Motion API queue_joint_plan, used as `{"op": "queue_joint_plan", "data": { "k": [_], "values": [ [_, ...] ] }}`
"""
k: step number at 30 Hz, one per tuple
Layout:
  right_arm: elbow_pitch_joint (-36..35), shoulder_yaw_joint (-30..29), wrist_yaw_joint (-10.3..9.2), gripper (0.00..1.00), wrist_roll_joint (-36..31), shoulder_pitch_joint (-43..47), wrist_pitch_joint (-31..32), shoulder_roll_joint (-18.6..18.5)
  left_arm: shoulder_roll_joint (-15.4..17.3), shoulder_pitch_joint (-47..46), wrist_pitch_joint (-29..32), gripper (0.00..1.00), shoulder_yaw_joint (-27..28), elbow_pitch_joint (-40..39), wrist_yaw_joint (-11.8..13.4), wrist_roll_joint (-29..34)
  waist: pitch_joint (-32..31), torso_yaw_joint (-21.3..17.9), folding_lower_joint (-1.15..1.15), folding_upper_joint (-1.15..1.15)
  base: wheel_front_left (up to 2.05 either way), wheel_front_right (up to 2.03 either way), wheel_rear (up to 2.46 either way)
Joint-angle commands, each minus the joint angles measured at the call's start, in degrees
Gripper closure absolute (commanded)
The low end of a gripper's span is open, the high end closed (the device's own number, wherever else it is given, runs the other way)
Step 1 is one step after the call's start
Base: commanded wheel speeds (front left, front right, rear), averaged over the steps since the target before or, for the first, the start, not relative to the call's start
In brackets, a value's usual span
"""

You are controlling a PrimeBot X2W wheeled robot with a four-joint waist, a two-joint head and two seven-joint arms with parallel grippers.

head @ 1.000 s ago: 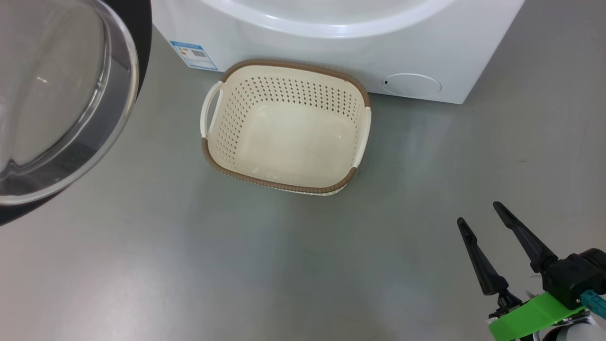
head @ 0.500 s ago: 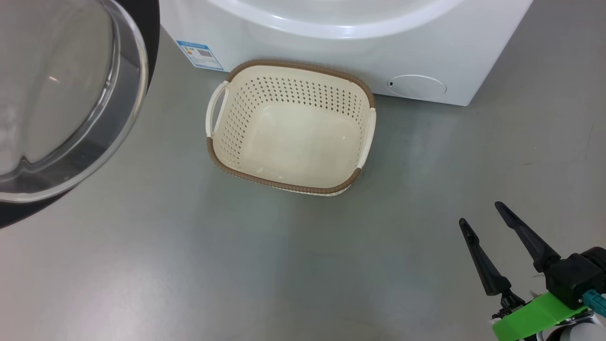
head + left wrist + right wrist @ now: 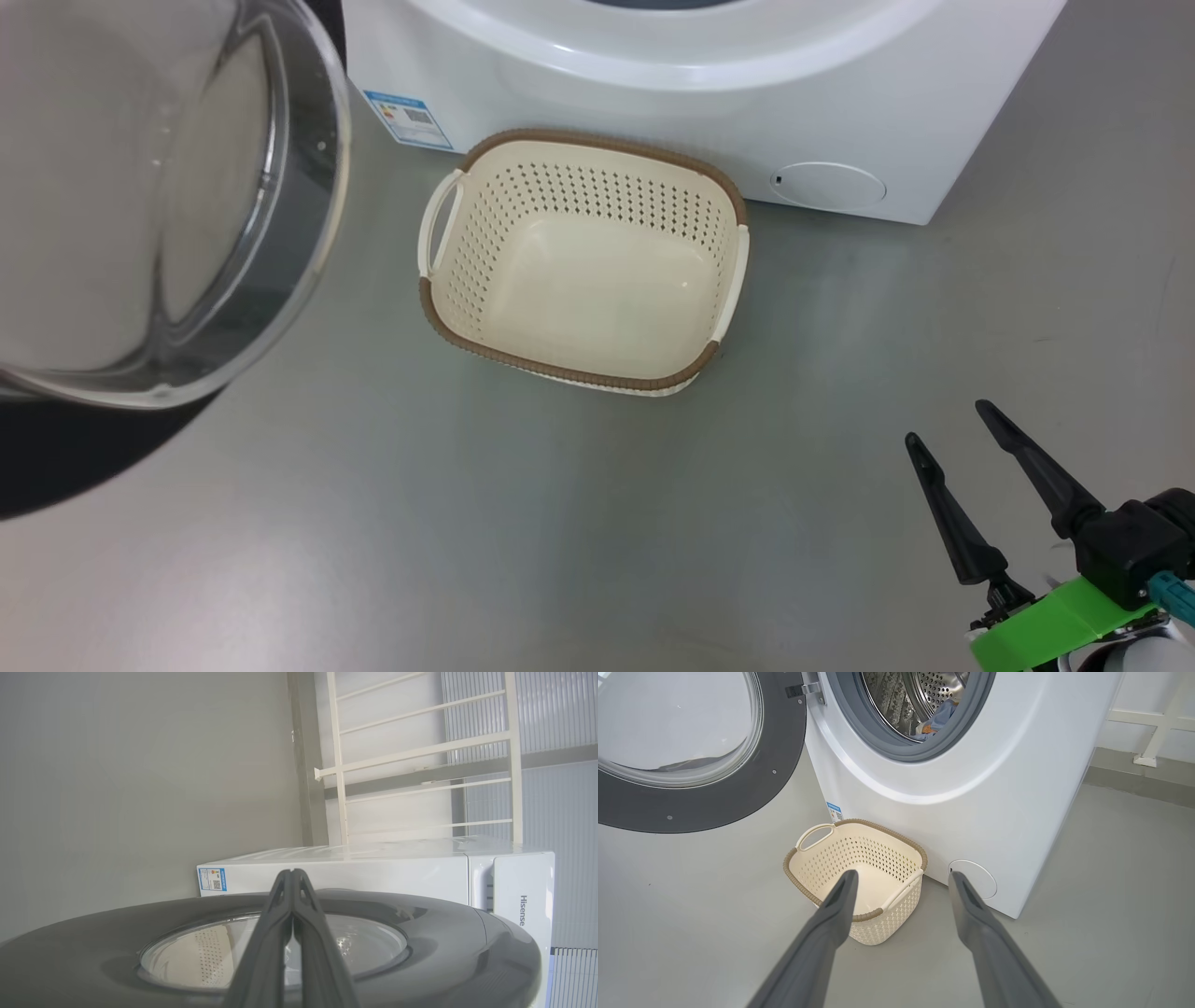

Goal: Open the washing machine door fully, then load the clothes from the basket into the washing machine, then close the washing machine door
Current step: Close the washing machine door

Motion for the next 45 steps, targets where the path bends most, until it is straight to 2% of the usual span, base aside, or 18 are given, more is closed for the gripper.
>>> {"op": "queue_joint_plan", "data": {
  "k": [1,12,17,32,37,40,41,45],
  "values": [
    [-1.02,1.21,0.09,0.0,0.62,-0.27,-0.27,-0.28,1.52,1.73,2.45,1.0,-0.45,-2.73,0.65,-1.11,-0.37,0.21,0.0,0.0,0.0,0.0,0.0],
    [-0.14,1.87,0.09,0.0,0.72,-0.6,-0.27,2.92,-1.9,5.56,9.69,1.0,-2.57,-12.32,5.1,-3.62,-4.7,0.44,0.0,0.0,0.0,0.0,0.0],
    [0.03,2.0,0.09,0.0,0.76,-0.65,-0.27,4.13,-4.23,6.76,11.33,1.0,-4.05,-16.47,5.43,-4.27,-5.96,0.11,0.0,0.0,0.0,0.0,0.0],
    [0.38,1.71,0.09,0.0,0.74,0.13,-0.27,8.15,-14.7,10.5,16.44,1.0,-10.85,-33.56,9.73,-7.67,-9.36,-2.68,0.0,0.0,0.0,0.0,0.0],
    [0.41,1.69,0.09,0.0,0.66,0.41,-0.27,9.32,-19.03,10.09,16.51,1.0,-14.36,-36.65,9.86,-8.14,-10.68,-4.37,0.0,0.0,0.0,0.0,0.0],
    [0.53,1.61,0.09,0.0,0.69,0.74,-0.27,10.08,-21.53,10.08,15.66,1.0,-17.06,-37.23,8.85,-7.14,-11.89,-5.59,0.0,0.0,0.0,0.0,0.0],
    [0.57,1.5,0.09,0.0,0.69,1.17,-0.27,10.63,-23.65,10.19,14.58,1.0,-18.69,-37.47,8.1,-6.45,-12.79,-6.48,0.0,0.0,0.0,0.0,0.0],
    [0.73,1.49,0.09,0.0,0.74,2.04,-0.27,11.38,-26.51,10.86,12.95,1.0,-21.97,-36.99,6.34,-5.0,-14.11,-8.26,0.0,0.0,0.0,0.0,0.0]
  ]
}}
